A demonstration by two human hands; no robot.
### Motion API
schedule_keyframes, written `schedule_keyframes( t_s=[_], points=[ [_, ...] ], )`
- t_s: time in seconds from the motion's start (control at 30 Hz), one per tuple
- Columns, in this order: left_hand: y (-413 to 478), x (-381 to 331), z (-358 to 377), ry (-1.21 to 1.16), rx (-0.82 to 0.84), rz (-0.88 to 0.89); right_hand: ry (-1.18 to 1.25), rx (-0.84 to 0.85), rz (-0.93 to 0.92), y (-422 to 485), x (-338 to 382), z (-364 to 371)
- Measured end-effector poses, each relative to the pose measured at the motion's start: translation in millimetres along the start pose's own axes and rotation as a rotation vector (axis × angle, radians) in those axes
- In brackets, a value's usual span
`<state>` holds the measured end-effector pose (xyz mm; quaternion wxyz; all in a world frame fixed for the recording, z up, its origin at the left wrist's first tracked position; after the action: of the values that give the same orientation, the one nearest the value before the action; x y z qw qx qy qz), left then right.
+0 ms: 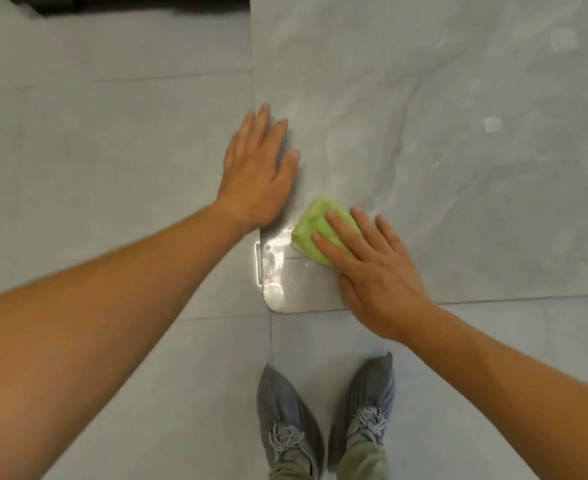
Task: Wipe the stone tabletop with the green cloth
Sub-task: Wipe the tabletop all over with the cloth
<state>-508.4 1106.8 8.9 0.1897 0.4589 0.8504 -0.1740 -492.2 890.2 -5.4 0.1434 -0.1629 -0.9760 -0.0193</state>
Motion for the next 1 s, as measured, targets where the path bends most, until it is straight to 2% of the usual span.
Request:
schedule_keyframes(
  t_s=[0.07, 0.2, 0.23, 0.37, 0.47, 0.53, 0.63, 0.67, 0.83, 0.9, 1.0],
  points=[
    [43, 5, 0, 0.023, 0.074, 0.030, -0.030, 0.004, -0.029, 32, -16, -3],
    [93, 11, -2, 0.065, 0.152, 0.078, 0.016, -0.042, 0.106, 95, -25, -8],
    [98, 13, 0, 0.088, 0.170, 0.082, 0.013, -0.054, 0.083, 94, -18, -6],
    [93, 17, 8, 0.204, 0.193, 0.119, 0.002, 0.095, -0.315, 29, 24, 4],
    [93, 15, 10, 0.256, 0.183, 0.120, 0.010, 0.174, -0.491, 21, 20, -1],
    [93, 14, 11, 0.295, 0.177, 0.133, -0.013, 0.152, -0.447, 49, 10, 0],
    [94, 13, 10, 0.369, 0.175, 0.152, 0.008, 0.060, -0.204, 81, 8, -1],
    [95, 11, 10, 0.402, 0.175, 0.151, 0.016, 0.050, -0.200, 76, 14, 1],
    [98, -2, 17, 0.417, 0.175, 0.089, 0.002, 0.231, -0.573, 3, 40, 6],
    [97, -1, 18, 0.421, 0.163, 0.080, -0.014, 0.246, -0.597, 11, 28, 5],
    [97, -1, 18, 0.396, 0.159, 0.083, 0.006, 0.141, -0.317, 46, 7, 1]
  ],
)
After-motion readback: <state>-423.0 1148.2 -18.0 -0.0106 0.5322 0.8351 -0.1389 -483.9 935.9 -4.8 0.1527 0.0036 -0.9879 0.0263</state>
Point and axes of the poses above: each hand's wrist, its own y-axis towards the middle knuckle, its own z-axis out of the palm, x = y × z, the point moved 6 cm from there along y, towards the middle knuckle
